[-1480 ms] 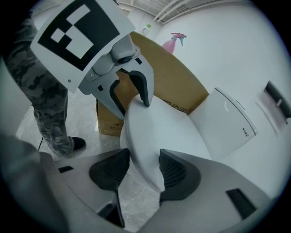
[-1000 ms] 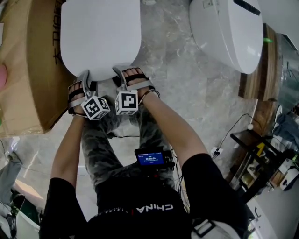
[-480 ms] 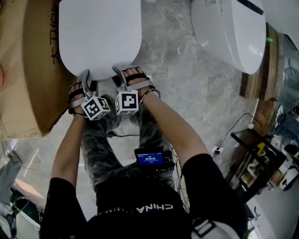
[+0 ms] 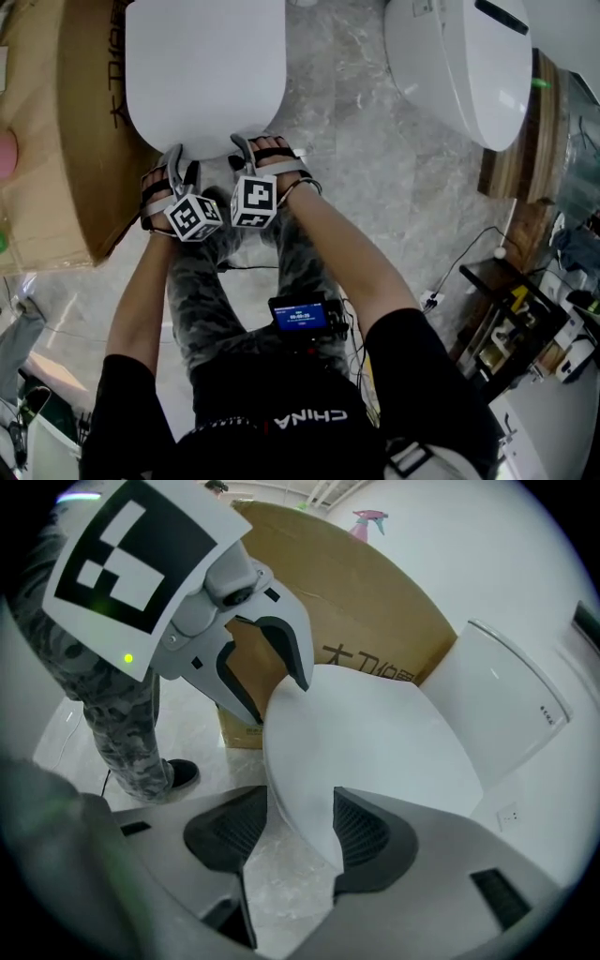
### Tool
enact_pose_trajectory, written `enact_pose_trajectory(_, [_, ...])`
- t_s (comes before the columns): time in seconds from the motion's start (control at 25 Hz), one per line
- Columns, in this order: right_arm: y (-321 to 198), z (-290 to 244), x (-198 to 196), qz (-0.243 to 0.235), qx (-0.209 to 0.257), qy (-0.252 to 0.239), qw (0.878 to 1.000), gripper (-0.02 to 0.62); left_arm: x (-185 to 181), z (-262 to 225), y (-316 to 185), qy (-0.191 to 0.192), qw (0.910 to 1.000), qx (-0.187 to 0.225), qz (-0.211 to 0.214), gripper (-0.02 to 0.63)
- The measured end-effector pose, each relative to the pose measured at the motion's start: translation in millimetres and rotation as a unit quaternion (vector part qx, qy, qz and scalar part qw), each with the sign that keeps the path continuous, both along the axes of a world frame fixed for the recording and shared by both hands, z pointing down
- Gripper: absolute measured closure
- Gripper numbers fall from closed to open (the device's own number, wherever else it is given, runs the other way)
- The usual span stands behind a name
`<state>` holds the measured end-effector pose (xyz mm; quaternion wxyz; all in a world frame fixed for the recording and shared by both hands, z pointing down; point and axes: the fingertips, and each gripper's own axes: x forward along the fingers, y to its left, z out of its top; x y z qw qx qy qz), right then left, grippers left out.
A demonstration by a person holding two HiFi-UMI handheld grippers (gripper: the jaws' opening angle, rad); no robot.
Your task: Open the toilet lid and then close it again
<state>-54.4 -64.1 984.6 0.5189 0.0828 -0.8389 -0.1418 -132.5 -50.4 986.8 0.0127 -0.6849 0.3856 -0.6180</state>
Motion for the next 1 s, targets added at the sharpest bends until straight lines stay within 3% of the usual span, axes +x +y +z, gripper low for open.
enact_pose_trajectory(0.36, [-19.9, -79.6, -0.5, 0.017, 0.000, 0.005, 1.000, 0.387, 6.4, -82.3, -19.0, 0.029, 0.9994, 0.019, -0.008, 0.348])
enact_pose_trajectory(0.76, [-62.8, -268.2, -6.5, 0.088, 0.032, -0.030, 0.995, 0.388, -2.8, -281.1, -62.6, 0.077, 0.9908, 0.097, -0.056, 0.350])
enact_pose_trajectory(1.0, [-92.4, -384.3, -8.1, 0.124, 0.075, -0.079, 0.986, 0.392, -6.3, -394.1, -86.5, 0.098, 0.9787, 0.164, -0.075, 0.353])
